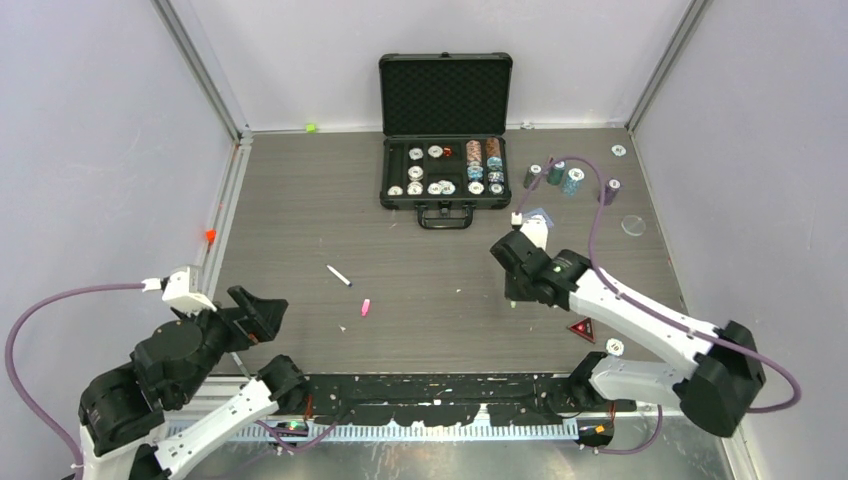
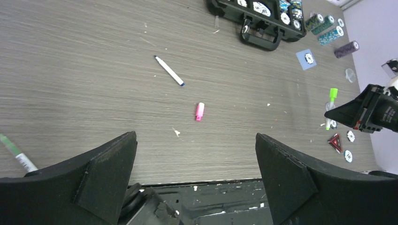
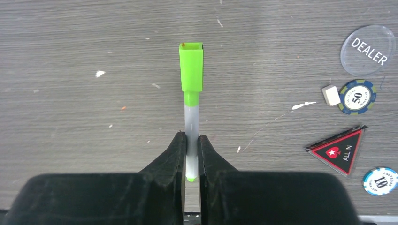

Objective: Insert the pens into the pen caps

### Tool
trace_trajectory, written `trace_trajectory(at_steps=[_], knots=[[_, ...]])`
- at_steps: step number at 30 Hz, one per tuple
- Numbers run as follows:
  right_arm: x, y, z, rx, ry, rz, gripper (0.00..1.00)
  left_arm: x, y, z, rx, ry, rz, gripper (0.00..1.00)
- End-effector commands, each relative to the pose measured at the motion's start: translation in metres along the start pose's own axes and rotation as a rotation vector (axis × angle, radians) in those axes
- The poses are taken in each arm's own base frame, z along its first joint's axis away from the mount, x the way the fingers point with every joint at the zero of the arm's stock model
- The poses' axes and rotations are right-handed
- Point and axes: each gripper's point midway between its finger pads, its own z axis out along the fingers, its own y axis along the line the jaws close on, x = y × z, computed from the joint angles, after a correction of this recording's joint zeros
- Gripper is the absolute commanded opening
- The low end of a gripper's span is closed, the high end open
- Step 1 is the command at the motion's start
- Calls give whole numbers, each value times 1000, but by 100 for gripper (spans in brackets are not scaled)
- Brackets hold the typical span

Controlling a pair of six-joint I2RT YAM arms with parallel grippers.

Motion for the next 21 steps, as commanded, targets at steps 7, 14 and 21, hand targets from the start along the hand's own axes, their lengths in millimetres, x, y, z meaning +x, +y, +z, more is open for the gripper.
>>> trace_trajectory(at_steps=[7,14,21], knots=[[-23,12,53,2,131,-69,0,-2,24,1,-29,-119,-58,99],[-36,34,92,-102,238,-160,0,-13,41,2,-116,-192,-52,98],[-61,44,121,-95,221,-205,1,-11,51,2,-134,-229,-82,98]])
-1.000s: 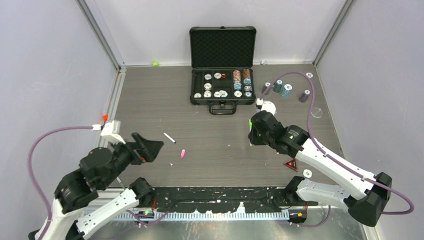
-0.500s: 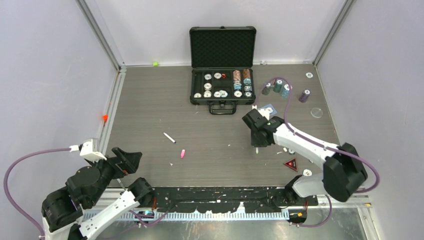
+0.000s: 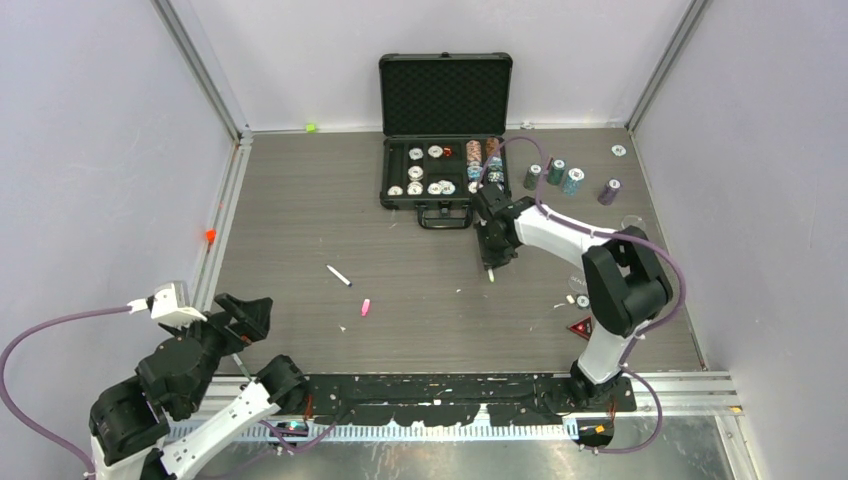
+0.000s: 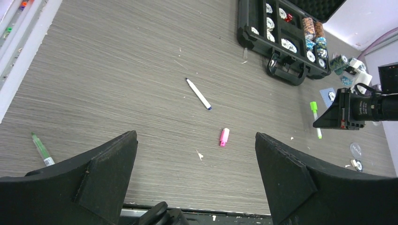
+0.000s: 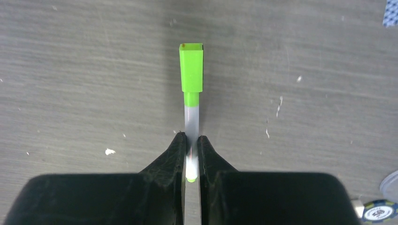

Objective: Insert the pens into the pen caps

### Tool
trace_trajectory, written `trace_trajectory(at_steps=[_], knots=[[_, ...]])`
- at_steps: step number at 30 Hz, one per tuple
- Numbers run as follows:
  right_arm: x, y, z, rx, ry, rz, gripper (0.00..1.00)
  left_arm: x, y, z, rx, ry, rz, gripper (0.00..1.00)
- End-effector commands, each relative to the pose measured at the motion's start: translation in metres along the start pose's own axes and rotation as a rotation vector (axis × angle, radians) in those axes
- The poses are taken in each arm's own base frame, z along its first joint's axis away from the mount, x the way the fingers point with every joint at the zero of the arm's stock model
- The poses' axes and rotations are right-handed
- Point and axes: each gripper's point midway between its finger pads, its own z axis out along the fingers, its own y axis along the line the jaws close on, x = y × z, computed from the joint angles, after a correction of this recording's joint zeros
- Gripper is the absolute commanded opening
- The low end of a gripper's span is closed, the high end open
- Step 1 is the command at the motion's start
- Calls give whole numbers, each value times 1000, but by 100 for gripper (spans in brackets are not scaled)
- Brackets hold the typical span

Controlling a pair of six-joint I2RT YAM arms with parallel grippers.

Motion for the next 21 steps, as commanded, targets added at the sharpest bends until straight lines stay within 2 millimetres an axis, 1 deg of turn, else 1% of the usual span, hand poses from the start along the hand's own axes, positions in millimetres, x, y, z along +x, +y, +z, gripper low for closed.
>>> trace_trajectory(at_steps=[1,3,6,10,16,21], knots=[[-40,6,1,-19,-80,-38,0,-12,6,0,-16,-77,-69,98],[-43,3,12,-6,-59,-31,0,-13,7,-1,-17,-80,-72,98],[-46,1,22,4,-41,-28,0,-13,7,-1,-16,-83,-75,98],[-48,-1,29,7,-29,-23,1,-13,8,-1,-20,-86,-79,98],[-48,-3,33,19,-17,-23,18,-12,9,-1,-24,-87,-81,97],[-52,-5,22,25,-41,-22,34,-12,8,1,-32,-82,-67,97]])
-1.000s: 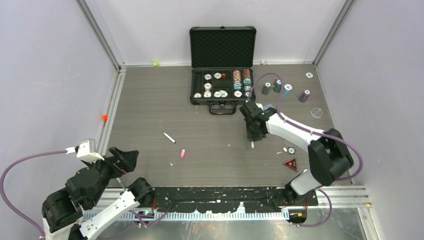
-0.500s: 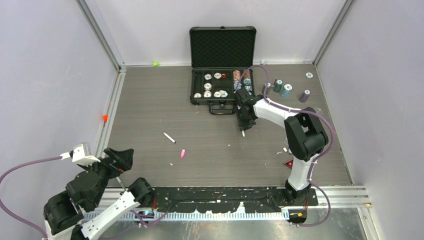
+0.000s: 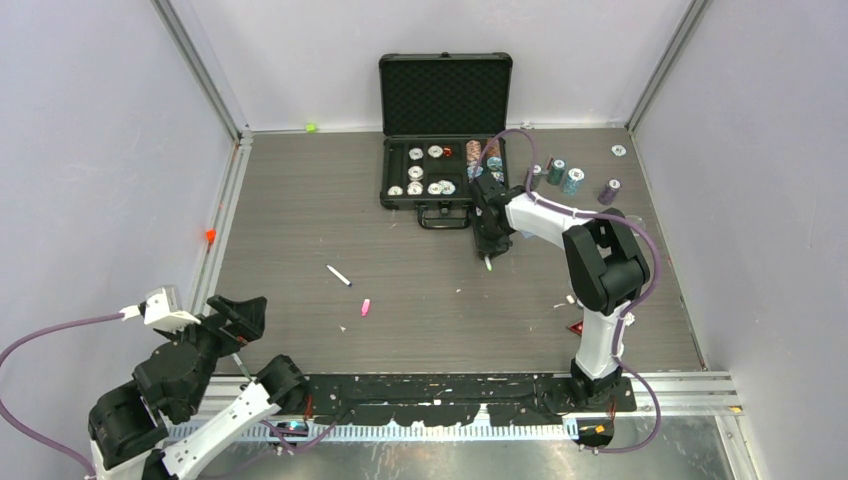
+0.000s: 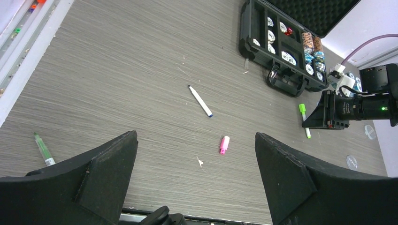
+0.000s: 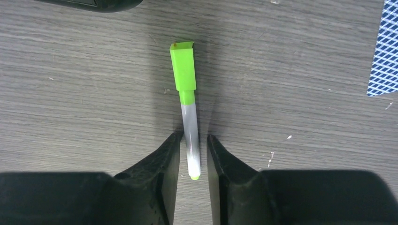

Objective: Insert the pens into the pen caps

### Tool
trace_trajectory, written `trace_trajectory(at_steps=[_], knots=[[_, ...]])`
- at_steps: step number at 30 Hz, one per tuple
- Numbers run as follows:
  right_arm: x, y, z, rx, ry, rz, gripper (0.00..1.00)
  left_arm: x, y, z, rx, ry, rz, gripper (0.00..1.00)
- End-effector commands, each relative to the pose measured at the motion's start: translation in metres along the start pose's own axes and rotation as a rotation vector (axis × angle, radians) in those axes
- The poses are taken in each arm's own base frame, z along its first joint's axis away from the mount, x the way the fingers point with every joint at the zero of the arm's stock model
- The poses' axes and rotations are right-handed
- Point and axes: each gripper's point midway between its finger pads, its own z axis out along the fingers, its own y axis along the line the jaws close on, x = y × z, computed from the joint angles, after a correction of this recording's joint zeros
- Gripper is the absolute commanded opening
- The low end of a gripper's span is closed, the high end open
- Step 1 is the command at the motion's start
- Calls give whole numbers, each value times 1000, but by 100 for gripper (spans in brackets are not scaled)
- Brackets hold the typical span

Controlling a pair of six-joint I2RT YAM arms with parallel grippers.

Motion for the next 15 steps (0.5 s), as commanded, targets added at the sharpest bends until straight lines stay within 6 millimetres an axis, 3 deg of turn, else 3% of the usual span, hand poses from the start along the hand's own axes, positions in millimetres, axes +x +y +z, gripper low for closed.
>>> trace_trajectory(at_steps=[1,7,10,15], knots=[[-16,-2,-14,12,-50,-7,36,-6,-2,3,-17,-30,-20,97],[-25,-4,-44,11,-97,-5,49,-5,-5,6,-29,-16,0,97],[-30,-3,-68,2,-131,0,60,-3,-7,9,-40,-4,21,97],[-38,14,-113,-15,-213,-46,66,-1,-13,12,-45,15,50,97]])
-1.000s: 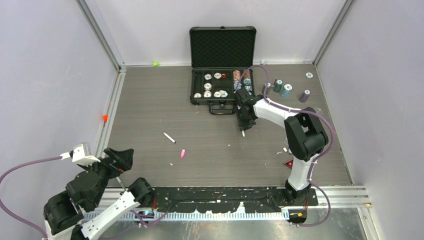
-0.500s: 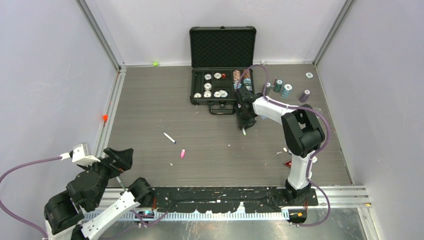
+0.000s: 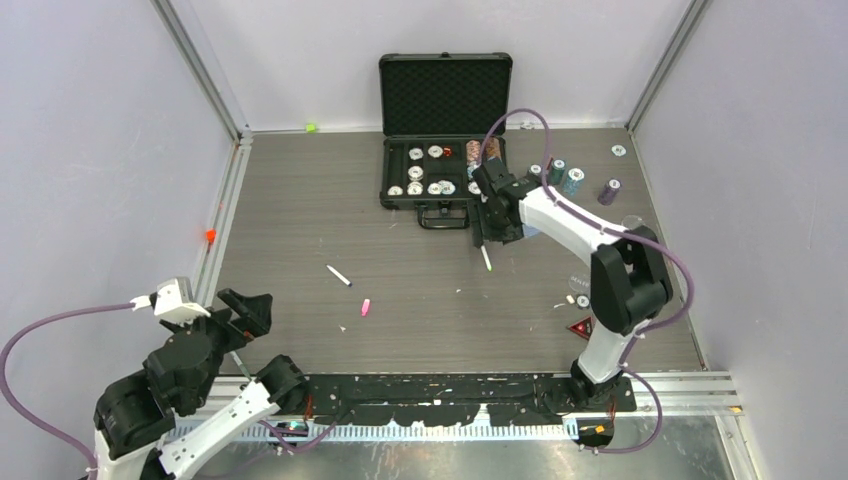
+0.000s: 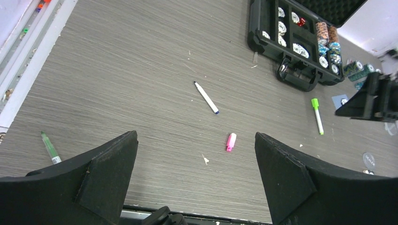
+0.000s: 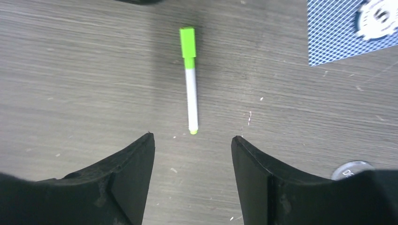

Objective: Insert the pens into the pen caps

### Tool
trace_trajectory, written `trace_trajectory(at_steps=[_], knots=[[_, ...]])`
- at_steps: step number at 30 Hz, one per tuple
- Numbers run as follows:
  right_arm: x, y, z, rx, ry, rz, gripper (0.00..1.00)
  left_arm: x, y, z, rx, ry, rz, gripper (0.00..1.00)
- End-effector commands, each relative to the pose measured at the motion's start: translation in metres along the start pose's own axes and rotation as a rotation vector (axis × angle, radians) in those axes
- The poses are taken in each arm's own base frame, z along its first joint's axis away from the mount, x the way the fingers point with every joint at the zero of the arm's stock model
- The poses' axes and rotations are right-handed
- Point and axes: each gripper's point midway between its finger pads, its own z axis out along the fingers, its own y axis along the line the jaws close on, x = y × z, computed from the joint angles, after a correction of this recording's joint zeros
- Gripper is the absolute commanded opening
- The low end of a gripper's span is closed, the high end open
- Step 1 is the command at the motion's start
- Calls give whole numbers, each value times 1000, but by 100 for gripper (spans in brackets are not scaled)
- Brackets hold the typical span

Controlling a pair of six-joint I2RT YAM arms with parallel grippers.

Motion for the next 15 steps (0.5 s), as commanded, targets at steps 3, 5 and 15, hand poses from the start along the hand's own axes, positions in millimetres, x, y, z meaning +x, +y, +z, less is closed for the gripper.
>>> trace_trajectory(at_steps=[3,5,15], knots=[[-38,36,-82,-56,-202,-66,67,-4,-10,7,-18,-6,17,97],[-43,54,-96,-79,-237,-97,67,-4,-10,8,-19,-4,19,97],[-59,161,-118,-210,-297,-249,67,-2,-12,11,-34,8,38,95]])
